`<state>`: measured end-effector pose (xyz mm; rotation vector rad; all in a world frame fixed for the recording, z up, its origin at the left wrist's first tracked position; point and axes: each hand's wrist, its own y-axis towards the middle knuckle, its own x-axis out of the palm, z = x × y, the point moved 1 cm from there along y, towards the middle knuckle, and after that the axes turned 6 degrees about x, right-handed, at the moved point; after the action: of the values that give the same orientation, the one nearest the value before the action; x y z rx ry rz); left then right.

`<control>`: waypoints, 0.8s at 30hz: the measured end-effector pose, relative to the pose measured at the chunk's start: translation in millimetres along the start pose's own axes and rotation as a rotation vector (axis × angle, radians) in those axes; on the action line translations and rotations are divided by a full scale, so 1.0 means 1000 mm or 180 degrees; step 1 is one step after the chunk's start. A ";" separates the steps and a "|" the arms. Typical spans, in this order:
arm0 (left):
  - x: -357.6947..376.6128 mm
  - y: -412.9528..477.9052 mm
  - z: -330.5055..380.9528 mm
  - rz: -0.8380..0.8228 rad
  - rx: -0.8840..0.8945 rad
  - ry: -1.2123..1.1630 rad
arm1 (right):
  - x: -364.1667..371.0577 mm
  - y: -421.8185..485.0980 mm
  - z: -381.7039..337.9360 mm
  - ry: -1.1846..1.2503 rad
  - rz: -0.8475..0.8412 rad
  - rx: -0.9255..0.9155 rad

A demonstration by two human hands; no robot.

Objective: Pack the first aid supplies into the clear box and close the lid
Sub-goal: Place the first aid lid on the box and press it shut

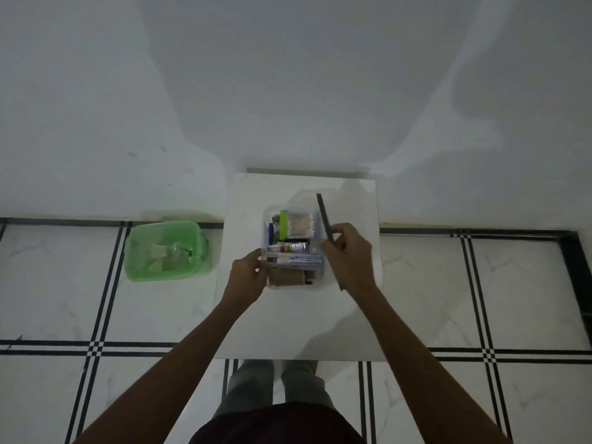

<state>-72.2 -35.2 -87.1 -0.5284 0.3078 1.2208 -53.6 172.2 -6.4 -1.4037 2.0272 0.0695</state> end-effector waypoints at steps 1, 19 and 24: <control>0.004 0.001 0.002 -0.0007 -0.0044 -0.0039 | 0.011 -0.007 -0.005 -0.0113 -0.0043 -0.0153; 0.000 -0.010 0.011 0.0649 -0.0557 -0.0382 | 0.019 -0.012 0.044 -0.0684 0.0486 0.0850; 0.009 -0.027 0.012 0.0879 -0.0575 -0.0275 | 0.016 -0.010 0.050 -0.0399 -0.0061 0.0920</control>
<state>-44.6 -27.6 -75.7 -0.6004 0.2019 1.5450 -24.1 174.5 -50.5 -1.2060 1.8370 -0.1357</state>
